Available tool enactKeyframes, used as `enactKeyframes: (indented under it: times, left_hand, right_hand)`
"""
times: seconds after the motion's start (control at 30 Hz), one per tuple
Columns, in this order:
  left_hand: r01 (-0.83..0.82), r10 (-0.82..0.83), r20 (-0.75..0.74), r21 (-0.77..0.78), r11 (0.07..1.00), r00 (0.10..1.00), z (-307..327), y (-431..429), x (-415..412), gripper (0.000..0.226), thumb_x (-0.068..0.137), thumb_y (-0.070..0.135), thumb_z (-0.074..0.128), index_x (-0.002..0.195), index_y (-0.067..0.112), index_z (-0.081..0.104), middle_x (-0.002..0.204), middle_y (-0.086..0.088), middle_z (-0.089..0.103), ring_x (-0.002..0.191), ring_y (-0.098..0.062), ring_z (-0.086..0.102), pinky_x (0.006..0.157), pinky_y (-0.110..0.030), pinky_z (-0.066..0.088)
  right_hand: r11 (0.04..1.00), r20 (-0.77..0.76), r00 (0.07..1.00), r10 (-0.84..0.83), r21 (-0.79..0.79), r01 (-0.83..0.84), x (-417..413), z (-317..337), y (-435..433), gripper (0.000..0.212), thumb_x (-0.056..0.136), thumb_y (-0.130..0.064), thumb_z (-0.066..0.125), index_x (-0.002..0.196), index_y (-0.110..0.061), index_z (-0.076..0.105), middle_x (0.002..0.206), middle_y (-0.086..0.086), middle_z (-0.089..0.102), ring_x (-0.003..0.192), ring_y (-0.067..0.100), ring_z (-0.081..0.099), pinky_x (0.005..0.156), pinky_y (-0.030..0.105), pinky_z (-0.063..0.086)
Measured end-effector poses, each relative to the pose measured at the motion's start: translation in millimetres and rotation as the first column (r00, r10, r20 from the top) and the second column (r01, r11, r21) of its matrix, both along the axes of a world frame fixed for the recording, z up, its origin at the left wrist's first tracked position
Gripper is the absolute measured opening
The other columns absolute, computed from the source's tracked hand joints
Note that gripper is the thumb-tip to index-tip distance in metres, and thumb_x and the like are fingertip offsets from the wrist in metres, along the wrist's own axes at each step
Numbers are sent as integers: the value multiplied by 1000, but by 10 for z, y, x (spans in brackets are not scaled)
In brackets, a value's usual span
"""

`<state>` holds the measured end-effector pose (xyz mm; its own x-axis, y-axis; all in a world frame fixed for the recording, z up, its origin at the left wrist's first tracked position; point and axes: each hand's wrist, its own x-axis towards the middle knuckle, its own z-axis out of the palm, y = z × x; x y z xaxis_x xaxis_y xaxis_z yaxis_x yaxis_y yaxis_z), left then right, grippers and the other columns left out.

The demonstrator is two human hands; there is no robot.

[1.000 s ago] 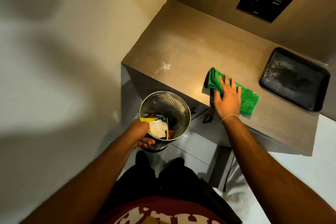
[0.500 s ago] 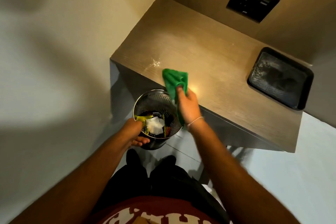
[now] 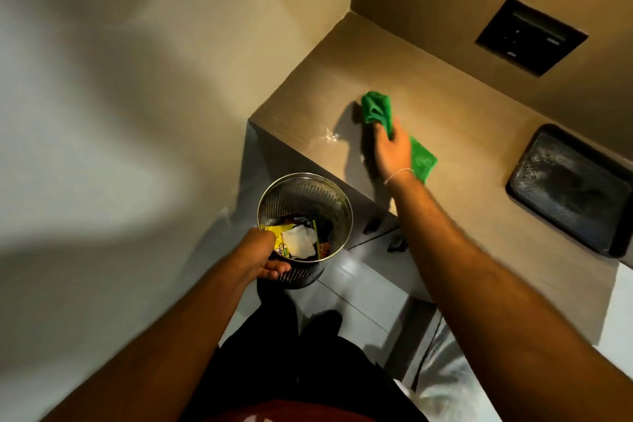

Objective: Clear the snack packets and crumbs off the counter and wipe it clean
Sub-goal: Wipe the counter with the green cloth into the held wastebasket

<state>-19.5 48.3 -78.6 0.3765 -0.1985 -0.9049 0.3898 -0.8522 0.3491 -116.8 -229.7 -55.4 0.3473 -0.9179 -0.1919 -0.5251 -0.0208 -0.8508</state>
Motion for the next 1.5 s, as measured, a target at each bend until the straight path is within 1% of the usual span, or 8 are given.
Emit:
enactKeyframes:
  times: [0.1,0.3,0.57,0.73,0.97,1.2,1.33,1.5]
  left_hand:
    - [-47,47,-12,1,999,999,-43,27,206,36,102,19,43,91,0,71,55,-18,73,31,-15,60,35,-19,47]
    - [-87,87,-6,8,996,996,-155,41,388,35,103,26,47,94,1,70,54,-16,73,32,-15,61,38,-19,50]
    - [-167,168,-24,18,986,986,-227,0,401,31,104,26,52,89,4,68,45,-12,67,28,-20,60,39,-23,49]
    - [-218,219,-65,24,976,974,-201,31,479,34,107,33,46,96,6,65,50,-14,71,33,-21,64,47,-25,52]
    - [-147,147,-62,5,989,987,-103,65,453,35,103,14,40,100,-4,70,53,-16,72,32,-15,62,37,-20,51]
    - [-137,136,-41,-14,991,990,-48,65,488,35,105,19,43,100,-1,72,58,-16,73,34,-14,61,38,-19,49]
    - [-133,133,-43,9,991,990,-65,66,486,38,105,18,41,108,-5,72,62,-19,73,33,-15,61,38,-19,50]
    - [-131,132,-54,17,991,990,-83,49,475,43,107,21,40,105,-7,73,54,-16,72,33,-15,61,38,-20,50]
  right_hand:
    - [926,-371,909,190,-241,-291,427,-202,38,54,107,-34,50,160,-27,44,172,-1,36,163,23,22,133,44,9]
    - [826,-434,848,305,-323,-462,759,-321,32,59,104,-37,47,162,-26,42,173,-3,33,164,24,21,133,51,14]
    - [738,-88,733,675,69,-671,633,-193,1355,45,109,-25,50,154,-18,54,155,13,58,147,27,48,125,48,36]
    - [831,365,931,30,508,-226,332,-26,1584,27,111,-28,52,127,-16,69,119,7,79,113,28,75,93,39,63]
    - [842,492,741,-457,509,181,-30,310,305,32,98,6,59,125,-11,60,109,12,72,97,28,71,90,49,60]
    - [939,242,918,-314,-64,338,-481,314,-417,31,91,14,54,115,-3,57,101,7,59,93,12,57,80,17,47]
    - [988,26,1000,-6,-154,10,-466,209,-171,35,85,8,54,112,-13,59,109,-9,67,95,-20,58,85,14,47]
    - [845,-502,813,297,-258,-468,-428,-113,183,76,99,-41,61,164,-28,24,174,5,29,163,25,20,133,46,18]
